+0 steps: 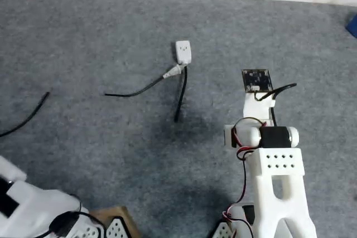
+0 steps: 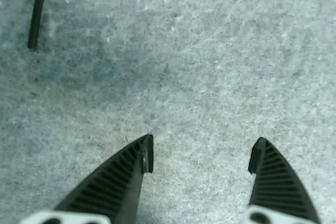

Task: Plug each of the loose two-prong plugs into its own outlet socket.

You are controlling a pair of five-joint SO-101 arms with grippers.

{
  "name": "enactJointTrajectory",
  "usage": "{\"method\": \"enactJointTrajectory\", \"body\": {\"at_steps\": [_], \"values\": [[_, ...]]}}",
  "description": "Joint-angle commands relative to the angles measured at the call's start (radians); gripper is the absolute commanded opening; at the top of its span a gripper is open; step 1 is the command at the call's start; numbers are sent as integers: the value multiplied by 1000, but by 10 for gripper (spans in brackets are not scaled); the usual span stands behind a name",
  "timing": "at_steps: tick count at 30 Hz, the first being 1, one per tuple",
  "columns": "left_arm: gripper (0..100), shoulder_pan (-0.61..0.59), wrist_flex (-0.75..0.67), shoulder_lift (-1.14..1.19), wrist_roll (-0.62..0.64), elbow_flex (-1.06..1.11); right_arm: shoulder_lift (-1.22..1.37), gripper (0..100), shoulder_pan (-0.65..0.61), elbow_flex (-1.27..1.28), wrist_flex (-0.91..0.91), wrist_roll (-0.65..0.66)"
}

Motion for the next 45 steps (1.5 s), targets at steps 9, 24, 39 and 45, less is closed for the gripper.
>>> {"method": "enactJointTrajectory", "body": {"at_steps": [9,24,39,45], "values": [[274,437,631,-283,6,-44,-18,287,-7,-2,-15,-11],[274,1313,204,47,652,-171,-18,287,-2,-1,-15,-11],[274,1328,222,928,827,-1145,-18,287,-5,-1,-15,-11],[274,1348,241,1184,829,-1474,-18,287,-5,-1,-13,-11]]}}
